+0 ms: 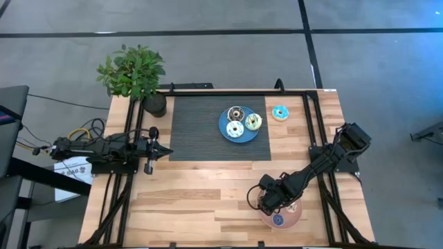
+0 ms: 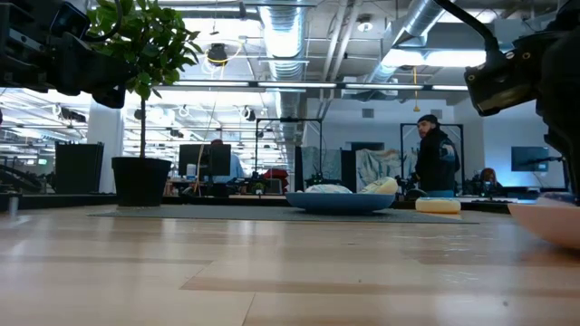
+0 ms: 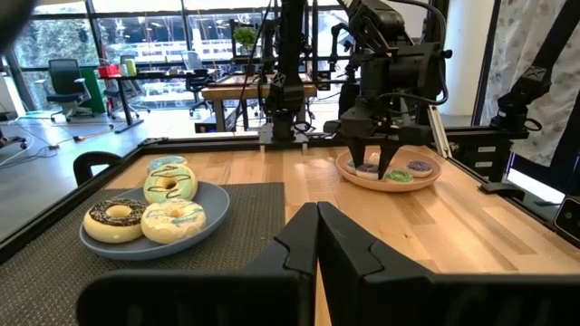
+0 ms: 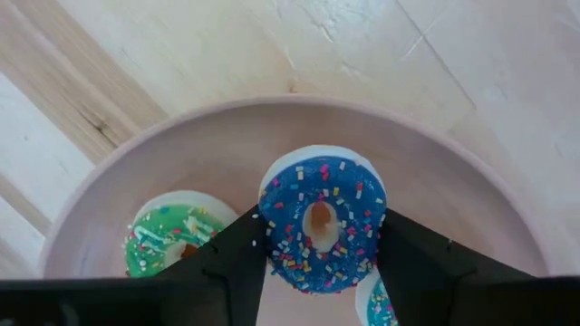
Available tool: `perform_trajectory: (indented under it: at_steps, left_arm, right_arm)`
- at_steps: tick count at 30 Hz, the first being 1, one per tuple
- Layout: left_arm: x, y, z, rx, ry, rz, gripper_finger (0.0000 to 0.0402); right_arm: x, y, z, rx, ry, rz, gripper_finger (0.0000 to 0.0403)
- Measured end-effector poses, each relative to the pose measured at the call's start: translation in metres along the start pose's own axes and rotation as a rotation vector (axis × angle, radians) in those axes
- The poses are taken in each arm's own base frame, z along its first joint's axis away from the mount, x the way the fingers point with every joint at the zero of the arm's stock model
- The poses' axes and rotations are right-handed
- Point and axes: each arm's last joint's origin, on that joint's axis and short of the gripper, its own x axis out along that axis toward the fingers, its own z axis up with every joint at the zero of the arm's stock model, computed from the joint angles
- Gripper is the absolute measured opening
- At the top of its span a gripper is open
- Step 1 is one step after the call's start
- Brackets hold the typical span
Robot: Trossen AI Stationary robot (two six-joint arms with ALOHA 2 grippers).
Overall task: Pick & Place donuts
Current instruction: Put the small dark blue donut on the pink plate, then put the large blue donut on the blue plate
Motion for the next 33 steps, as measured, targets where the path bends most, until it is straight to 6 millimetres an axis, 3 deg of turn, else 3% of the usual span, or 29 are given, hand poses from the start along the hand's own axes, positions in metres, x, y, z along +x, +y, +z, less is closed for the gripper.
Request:
perform_trajectory:
  at_steps: [12,25,33]
  left_arm:
    - [0.0,0.0,0.0,0.0,0.0,0.0,0.0]
    - [0.0,0.0,0.0,0.0,0.0,0.0,0.0]
    - [0.0,0.0,0.0,0.0,0.0,0.0,0.0]
  right_arm:
    - [-0.003,0.0,0.0,0.006,0.007,0.009,0.0247]
    - [-0.046,-0.01,0.0,0.073,-0.006,0.143,0.025]
    - [-0.058,-0.013,0.001,0.156,-0.011,0.192,0.0249]
